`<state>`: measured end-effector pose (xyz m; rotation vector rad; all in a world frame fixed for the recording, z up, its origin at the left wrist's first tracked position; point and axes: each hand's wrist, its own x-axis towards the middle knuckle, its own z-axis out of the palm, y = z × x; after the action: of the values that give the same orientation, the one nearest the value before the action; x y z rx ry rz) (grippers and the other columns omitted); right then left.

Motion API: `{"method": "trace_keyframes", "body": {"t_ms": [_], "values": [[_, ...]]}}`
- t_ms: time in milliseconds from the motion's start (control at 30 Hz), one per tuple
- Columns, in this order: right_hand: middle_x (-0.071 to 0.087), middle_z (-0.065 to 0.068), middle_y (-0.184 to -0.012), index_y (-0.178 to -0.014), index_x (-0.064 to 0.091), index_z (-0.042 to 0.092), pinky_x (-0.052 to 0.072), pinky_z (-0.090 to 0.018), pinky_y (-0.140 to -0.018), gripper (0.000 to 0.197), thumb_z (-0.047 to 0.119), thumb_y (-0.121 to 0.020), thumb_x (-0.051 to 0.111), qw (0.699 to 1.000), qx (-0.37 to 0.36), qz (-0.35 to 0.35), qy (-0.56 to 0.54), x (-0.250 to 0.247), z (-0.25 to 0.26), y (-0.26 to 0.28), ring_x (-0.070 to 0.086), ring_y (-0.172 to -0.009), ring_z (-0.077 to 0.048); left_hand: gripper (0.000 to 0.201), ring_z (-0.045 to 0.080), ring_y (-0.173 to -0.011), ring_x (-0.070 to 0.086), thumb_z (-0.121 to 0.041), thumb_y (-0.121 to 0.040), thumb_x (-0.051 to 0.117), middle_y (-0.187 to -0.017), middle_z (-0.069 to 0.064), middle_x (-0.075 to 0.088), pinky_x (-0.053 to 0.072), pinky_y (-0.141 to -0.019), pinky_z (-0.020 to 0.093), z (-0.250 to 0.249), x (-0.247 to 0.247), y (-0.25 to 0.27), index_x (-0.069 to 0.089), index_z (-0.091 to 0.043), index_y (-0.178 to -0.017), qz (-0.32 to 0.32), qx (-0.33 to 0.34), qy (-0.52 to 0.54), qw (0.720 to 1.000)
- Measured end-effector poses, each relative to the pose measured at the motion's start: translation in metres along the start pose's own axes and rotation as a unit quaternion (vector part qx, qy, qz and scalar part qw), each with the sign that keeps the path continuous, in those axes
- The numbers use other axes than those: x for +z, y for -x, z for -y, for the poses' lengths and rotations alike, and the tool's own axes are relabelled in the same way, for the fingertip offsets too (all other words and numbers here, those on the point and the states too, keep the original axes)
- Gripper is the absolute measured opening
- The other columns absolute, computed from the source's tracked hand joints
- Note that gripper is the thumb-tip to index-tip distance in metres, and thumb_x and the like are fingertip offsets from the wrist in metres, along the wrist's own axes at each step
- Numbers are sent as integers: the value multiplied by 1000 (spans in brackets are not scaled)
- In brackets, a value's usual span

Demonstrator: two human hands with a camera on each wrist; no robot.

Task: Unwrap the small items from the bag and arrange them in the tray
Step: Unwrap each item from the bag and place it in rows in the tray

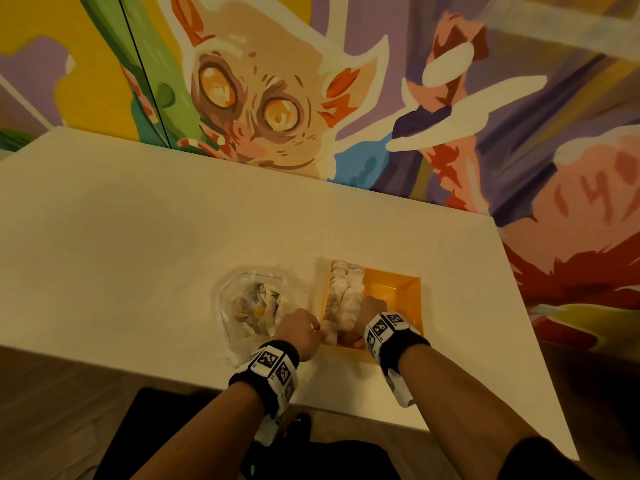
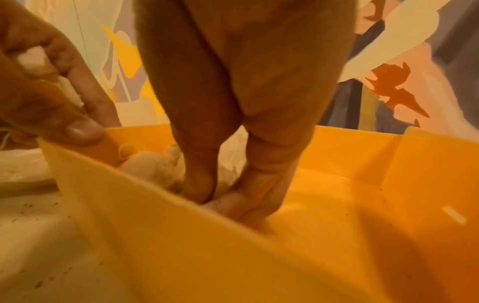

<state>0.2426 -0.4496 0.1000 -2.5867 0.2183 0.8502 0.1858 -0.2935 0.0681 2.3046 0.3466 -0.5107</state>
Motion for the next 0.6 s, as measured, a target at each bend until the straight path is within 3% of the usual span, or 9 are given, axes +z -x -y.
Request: {"method": "trace_keyframes", "body": {"t_ms": [100, 233, 333, 400, 500, 567, 600], "values": [[50, -20, -133, -129, 50, 0, 47, -44, -101, 70, 14, -69, 84, 1000, 4, 0, -13, 0, -1, -1, 53, -122, -31, 29, 23, -113, 57, -35, -89, 66, -128, 6, 56, 41, -80, 22, 0, -1, 0, 65, -16, -111, 0, -3, 4, 1000], [53, -18, -128, -127, 52, 1, 48, -44, -99, 70, 16, -67, 86, 1000, 17, -4, -13, 3, -5, -5, 55, -119, -30, 31, 22, -114, 56, -38, -88, 66, -130, 5, 54, 41, -82, 23, -2, -4, 2, 64, -17, -112, 2, -1, -2, 1000], [61, -10, -119, -116, 57, 9, 57, -41, -84, 58, 23, -68, 86, 999, 33, -41, 5, 7, -7, -16, 65, -102, -29, 32, 22, -115, 55, -39, -89, 65, -130, 5, 53, 41, -84, 25, -2, -5, 4, 63, -17, -112, 5, 6, -5, 1000], [65, -11, -109, -104, 60, 12, 60, -40, -74, 53, 29, -63, 89, 998, 41, -55, 7, 11, -15, -32, 68, -89, -29, 32, 22, -115, 55, -40, -89, 64, -131, 5, 53, 43, -89, 27, -3, -7, 5, 63, -17, -111, -1, 17, -12, 1000], [68, -12, -104, -104, 64, 9, 60, -37, -73, 56, 36, -61, 90, 997, 38, -61, 20, 4, -10, -24, 69, -88, -29, 35, 23, -119, 53, -41, -90, 62, -132, 4, 52, 42, -94, 29, -6, -13, 10, 63, -15, -113, -3, 26, 4, 1000], [68, -10, -106, -105, 64, 8, 57, -32, -72, 55, 38, -65, 88, 997, 34, -65, 29, -1, -9, -15, 67, -92, -28, 37, 26, -113, 58, -43, -90, 62, -125, 5, 57, 48, -90, 35, -10, -20, 12, 65, -12, -112, -5, 15, 59, 998], [67, -10, -107, -107, 63, 8, 54, -31, -71, 55, 38, -67, 86, 997, 28, -63, 31, -3, -9, -11, 66, -94, -28, 38, 29, -103, 63, -43, -90, 62, -117, 6, 62, 53, -81, 39, -12, -24, 13, 65, -12, -111, 0, -3, 116, 993]]}}
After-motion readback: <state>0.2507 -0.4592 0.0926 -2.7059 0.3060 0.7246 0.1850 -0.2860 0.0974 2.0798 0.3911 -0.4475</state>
